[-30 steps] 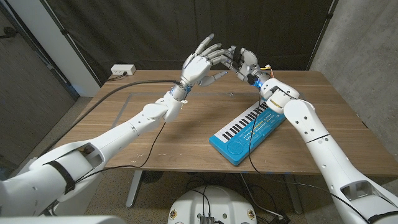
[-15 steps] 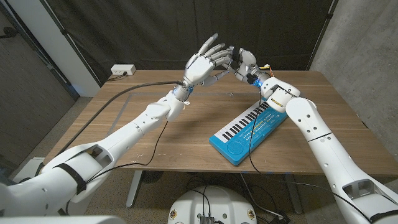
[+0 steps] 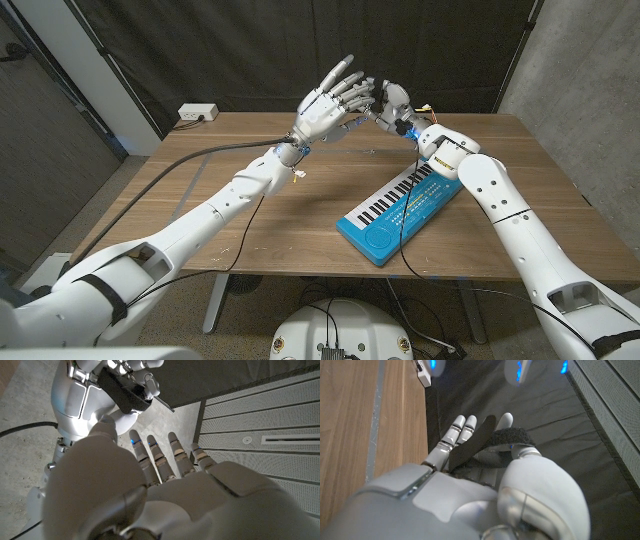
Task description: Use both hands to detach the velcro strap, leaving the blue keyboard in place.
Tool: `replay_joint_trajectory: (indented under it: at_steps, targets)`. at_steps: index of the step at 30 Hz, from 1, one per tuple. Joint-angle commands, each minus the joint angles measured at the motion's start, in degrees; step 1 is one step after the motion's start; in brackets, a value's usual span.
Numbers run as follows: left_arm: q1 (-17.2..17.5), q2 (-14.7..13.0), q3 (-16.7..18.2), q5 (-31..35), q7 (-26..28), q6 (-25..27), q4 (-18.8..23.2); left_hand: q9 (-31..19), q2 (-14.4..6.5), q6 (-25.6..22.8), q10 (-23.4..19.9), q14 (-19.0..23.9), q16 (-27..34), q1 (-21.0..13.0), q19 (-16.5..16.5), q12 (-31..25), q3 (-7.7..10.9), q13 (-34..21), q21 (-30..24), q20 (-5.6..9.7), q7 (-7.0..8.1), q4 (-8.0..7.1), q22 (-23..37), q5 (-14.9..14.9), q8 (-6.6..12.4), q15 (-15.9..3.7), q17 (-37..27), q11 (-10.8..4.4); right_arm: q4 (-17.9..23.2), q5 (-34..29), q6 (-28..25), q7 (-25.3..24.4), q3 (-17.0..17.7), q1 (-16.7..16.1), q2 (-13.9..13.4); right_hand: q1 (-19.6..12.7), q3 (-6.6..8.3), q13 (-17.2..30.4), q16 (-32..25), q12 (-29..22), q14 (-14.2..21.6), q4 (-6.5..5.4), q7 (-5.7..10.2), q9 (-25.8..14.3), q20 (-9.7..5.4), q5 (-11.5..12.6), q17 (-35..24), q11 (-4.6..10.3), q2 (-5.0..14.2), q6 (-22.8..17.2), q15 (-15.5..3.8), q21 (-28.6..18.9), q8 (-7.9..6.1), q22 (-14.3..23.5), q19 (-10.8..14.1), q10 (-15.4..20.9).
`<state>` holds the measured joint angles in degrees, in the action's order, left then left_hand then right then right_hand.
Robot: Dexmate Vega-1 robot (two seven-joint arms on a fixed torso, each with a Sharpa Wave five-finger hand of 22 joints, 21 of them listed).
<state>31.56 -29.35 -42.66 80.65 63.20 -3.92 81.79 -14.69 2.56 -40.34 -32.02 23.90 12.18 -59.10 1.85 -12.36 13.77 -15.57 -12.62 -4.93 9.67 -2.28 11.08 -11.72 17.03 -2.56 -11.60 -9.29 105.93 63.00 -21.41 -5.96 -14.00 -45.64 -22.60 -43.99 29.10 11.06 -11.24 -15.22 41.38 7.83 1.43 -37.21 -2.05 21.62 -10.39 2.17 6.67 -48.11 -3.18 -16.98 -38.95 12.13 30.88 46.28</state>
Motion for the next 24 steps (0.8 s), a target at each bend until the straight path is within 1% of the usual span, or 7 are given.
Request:
replay_joint_trajectory:
  at_steps: [1,4,5,7,11,16,24]
  targets:
    - [-1.37,-2.73,-5.70,-3.45,-1.99,8.98,3.15,0.41,-0.80,-0.71,-1.56,0.99,0.49,-0.62,1.08,-0.94,0.25,-0.25,-0.61,-0.44,-1.17,0.22,0.23,-0.28,-0.11,-0.41,-0.10,0.07,-2.39,-0.18,-0.84,0.63,-0.34,1.12,0.80,-0.29,0.39,0.15,0.22,0.07,0.07,0.13,-0.35,-0.12,0.06,0.42,-0.07,-0.03,0.11,-0.28,0.08,-0.31,0.42,0.18,0.06,-0.16]
    - [-2.10,-2.57,-6.70,-4.86,-1.46,9.17,2.41,0.90,-1.30,-1.72,-2.89,2.38,0.97,-1.37,1.73,-1.39,0.66,-0.30,-0.91,-0.51,-1.79,0.56,0.32,-0.21,-0.01,-0.46,-0.09,-0.02,-2.27,-0.35,-0.98,0.60,-0.29,1.07,0.76,-0.26,0.41,0.15,0.23,0.09,0.09,0.17,-0.40,-0.08,0.07,0.45,-0.06,-0.02,0.10,-0.37,0.10,-0.32,0.44,0.19,0.05,-0.15]
    - [-2.27,-2.41,-6.98,-5.28,-1.47,9.38,2.18,1.14,-1.38,-2.01,-3.63,2.92,1.15,-1.44,2.22,-1.63,0.69,-0.33,-1.12,-0.49,-2.02,0.59,0.36,-0.13,-0.04,-0.24,-0.09,0.19,-2.24,-0.34,-0.97,0.53,-0.24,1.02,0.82,-0.24,0.42,0.15,0.22,0.11,0.09,0.16,-0.39,-0.04,0.07,0.46,-0.08,0.01,0.14,-0.40,0.10,-0.32,0.47,0.19,0.06,-0.16]
    - [-2.56,-2.20,-7.46,-6.22,-1.71,9.58,1.91,1.48,-1.81,-2.12,-4.41,4.37,1.75,-1.52,3.25,-1.86,0.86,-0.40,-1.57,-0.60,-2.17,0.54,0.44,-0.06,-0.22,0.01,-0.28,0.25,-2.05,-0.42,-0.89,0.39,-0.14,0.85,0.88,-0.25,0.45,0.15,0.24,0.14,0.09,0.23,-0.39,-0.03,0.08,0.48,-0.06,-0.02,0.08,-0.40,0.05,-0.33,0.50,0.19,0.06,-0.17]
    - [-3.29,-1.88,-8.40,-7.60,-3.04,9.76,1.52,1.78,-2.18,-2.28,-4.89,5.77,2.36,-1.59,3.74,-1.99,1.01,-0.48,-1.80,-0.57,-2.43,0.51,0.53,0.01,-0.34,0.27,-0.53,0.19,-1.57,-0.57,-0.77,0.20,-0.01,0.49,0.90,-0.24,0.47,0.16,0.25,0.15,0.04,0.27,-0.44,-0.05,0.08,0.50,-0.07,-0.07,0.10,-0.47,0.00,-0.34,0.50,0.20,0.04,-0.14]
    - [-3.92,-1.96,-9.32,-8.15,-3.76,10.09,1.66,2.00,-2.34,-2.44,-5.34,6.06,2.49,-1.66,3.81,-2.13,1.09,-0.57,-1.87,-0.57,-2.46,0.53,0.59,0.08,-0.41,0.25,-0.70,0.14,-0.88,-0.70,-0.59,-0.25,0.16,0.01,0.90,-0.19,0.47,0.16,0.24,0.18,0.04,0.29,-0.41,-0.10,0.09,0.53,-0.09,-0.07,0.11,-0.45,0.09,-0.35,0.52,0.20,0.03,-0.12]
    - [-3.66,-2.51,-9.32,-9.02,-5.88,11.59,2.97,2.25,-2.37,-3.06,-5.48,5.95,2.45,-1.74,3.71,-2.13,1.12,-0.68,-1.87,-0.70,-3.02,0.59,0.65,0.17,-0.33,0.40,-0.86,0.19,-0.27,-0.61,-0.36,-0.90,0.47,-0.80,0.85,-0.21,0.49,0.16,0.22,0.25,-0.01,0.43,-0.47,-0.14,0.07,0.58,-0.14,-0.10,0.14,-0.49,0.12,-0.38,0.59,0.21,0.02,-0.11]
